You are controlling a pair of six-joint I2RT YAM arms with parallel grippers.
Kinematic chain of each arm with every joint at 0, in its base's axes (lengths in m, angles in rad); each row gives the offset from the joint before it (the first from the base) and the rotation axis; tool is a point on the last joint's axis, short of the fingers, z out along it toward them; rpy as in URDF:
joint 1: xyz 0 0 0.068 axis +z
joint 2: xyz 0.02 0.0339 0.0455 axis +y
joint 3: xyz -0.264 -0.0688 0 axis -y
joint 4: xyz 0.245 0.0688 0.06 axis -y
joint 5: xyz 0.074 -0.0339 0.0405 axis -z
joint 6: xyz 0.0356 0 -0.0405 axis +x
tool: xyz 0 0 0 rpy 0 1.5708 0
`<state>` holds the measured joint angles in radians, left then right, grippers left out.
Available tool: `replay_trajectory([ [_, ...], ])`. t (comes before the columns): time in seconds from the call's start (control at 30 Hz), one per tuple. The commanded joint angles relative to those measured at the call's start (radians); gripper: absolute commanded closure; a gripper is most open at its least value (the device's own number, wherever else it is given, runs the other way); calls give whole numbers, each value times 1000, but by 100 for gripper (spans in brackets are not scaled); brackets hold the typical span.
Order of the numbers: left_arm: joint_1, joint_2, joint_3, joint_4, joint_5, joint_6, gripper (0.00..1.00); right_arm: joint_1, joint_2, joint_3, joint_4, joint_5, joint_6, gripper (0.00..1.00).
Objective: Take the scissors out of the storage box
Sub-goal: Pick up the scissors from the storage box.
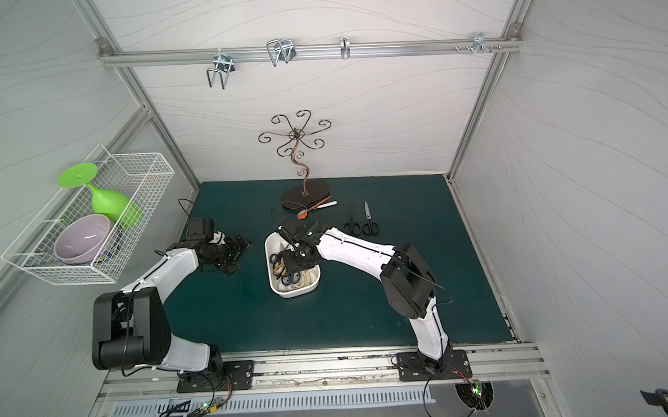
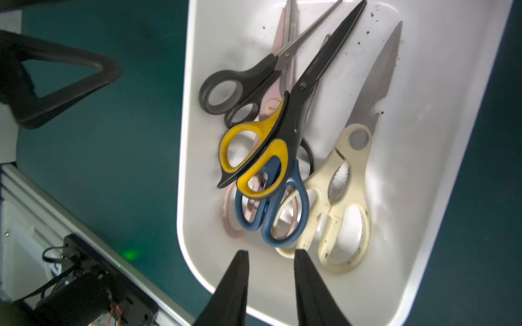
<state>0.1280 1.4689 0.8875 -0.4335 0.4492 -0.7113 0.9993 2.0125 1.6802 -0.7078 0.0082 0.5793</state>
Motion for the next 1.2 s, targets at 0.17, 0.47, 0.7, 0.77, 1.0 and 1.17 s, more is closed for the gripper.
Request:
replay_trajectory([
  [0.17,30,13,-9,58,27,-22,8,5,46,26,39,20,52,68],
  [0.47,38,8,-12,61,32,-25,8,32,118,75,120,-97,57,65],
  [0.7,42,0,-12,58,36,-23,8,33,173,110,87,-125,76,63],
  [0.77,42,-3,-13,58,36,-23,8,33,183,126,62,-117,74,62],
  [1.0,45,-4,-13,59,40,-23,8,27,189,152,-56,-23,30,60],
  [1.17,45,-5,-12,61,43,-24,8,11,193,149,-138,40,-13,59],
])
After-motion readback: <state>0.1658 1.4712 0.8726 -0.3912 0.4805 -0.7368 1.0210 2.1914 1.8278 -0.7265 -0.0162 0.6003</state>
